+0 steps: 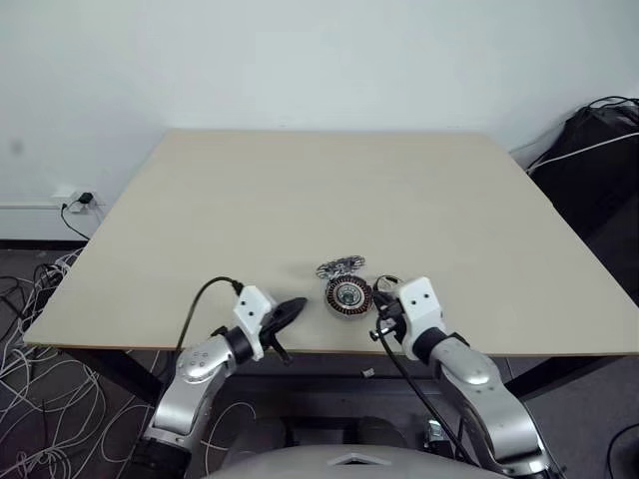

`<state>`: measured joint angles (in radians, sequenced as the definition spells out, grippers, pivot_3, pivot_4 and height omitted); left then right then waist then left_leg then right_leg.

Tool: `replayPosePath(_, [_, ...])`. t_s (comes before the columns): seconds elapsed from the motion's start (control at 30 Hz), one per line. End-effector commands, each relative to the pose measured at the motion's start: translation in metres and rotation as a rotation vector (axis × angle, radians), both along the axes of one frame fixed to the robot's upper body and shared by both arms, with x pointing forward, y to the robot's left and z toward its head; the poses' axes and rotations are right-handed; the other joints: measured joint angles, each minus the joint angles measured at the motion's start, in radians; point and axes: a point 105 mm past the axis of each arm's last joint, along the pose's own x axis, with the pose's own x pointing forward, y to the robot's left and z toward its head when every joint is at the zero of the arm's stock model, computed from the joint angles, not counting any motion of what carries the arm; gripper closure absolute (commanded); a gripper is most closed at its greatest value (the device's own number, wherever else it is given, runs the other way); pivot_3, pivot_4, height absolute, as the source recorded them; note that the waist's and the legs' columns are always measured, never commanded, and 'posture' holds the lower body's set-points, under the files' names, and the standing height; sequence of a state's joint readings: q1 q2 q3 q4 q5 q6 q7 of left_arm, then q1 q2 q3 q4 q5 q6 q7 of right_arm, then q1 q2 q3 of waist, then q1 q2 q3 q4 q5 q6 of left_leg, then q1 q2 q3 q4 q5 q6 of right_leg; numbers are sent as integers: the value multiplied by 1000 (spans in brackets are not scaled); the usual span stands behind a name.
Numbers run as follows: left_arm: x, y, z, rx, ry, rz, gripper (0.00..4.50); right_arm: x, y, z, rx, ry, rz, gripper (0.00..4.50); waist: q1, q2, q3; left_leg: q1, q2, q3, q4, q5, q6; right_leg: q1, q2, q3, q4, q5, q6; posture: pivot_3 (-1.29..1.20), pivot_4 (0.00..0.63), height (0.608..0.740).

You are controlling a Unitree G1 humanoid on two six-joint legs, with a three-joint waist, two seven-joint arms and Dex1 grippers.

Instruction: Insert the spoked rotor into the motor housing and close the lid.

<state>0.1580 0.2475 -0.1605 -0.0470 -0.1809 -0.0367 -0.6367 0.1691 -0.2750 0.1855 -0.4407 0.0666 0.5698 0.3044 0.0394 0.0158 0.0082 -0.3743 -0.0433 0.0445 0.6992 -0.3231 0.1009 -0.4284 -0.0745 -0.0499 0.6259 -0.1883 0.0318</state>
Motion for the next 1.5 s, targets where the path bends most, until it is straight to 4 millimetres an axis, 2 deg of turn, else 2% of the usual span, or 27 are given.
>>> replayPosePath(0.03, [2,9,11,-26,-42,54,4500,6,11,6,5,0,32,4469,3,0,0,0,0,0,0,0,0,0,0,0,0,0,0,0,0,740])
replayPosePath(0.17, [-2,14,8,-33,-28,97,4500,12,18,4,9,37,58,4469,3,0,0,0,-1,0,0,-1,0,0,0,0,-1,0,0,0,0,740])
replayPosePath(0.37, [0,17,9,-38,-68,173,4500,13,16,-1,20,110,54,4469,2,0,0,0,-1,0,0,0,0,0,0,0,0,0,0,0,0,740])
replayPosePath(0.57, [-5,11,5,-22,-47,104,4500,9,15,-7,17,163,64,4469,-2,0,0,0,-1,0,0,-1,0,0,0,0,0,0,0,0,0,740])
replayPosePath(0.93, [-10,5,1,3,-14,6,4500,12,14,-15,11,193,47,4469,-3,1,0,0,-1,0,0,-1,0,0,0,0,0,0,0,0,0,740])
replayPosePath(1.5, [-12,-2,-3,8,3,-18,4500,17,16,-20,-9,214,62,4469,-4,1,1,-1,-1,0,0,-1,0,0,0,0,0,0,0,0,0,740])
